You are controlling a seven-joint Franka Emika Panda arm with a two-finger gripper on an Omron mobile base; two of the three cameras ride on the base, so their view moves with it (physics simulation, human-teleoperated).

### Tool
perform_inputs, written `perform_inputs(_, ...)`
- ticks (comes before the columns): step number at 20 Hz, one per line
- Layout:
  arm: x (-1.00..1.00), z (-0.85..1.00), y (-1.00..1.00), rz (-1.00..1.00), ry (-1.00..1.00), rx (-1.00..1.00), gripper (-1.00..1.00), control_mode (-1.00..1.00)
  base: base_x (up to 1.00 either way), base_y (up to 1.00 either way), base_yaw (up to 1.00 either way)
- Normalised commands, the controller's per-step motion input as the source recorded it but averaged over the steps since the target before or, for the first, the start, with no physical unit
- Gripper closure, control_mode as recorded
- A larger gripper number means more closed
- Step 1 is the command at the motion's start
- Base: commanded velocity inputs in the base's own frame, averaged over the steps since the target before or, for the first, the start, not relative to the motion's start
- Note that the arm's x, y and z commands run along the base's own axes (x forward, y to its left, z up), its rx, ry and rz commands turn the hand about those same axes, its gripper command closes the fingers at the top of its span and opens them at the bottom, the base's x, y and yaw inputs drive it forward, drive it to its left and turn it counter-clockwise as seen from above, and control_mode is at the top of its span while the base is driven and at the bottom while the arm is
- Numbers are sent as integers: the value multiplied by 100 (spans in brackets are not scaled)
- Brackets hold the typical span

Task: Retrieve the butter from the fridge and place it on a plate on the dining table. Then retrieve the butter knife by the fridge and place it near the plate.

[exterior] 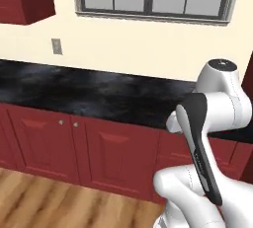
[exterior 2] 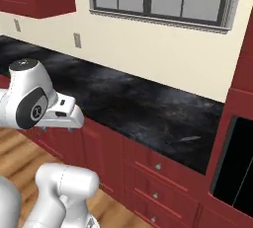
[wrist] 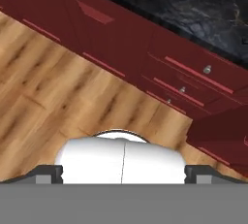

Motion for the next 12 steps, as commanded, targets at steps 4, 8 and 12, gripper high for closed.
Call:
perform_inputs(4, 0, 0, 0, 0, 0, 0, -100, 100, 38, 31, -74)
perform_inputs(8, 0, 0, 0, 0, 0, 0, -100, 100, 32, 29, -81)
perform_inputs(12, 0, 0, 0, 0, 0, 0, -100, 100, 24, 65, -69)
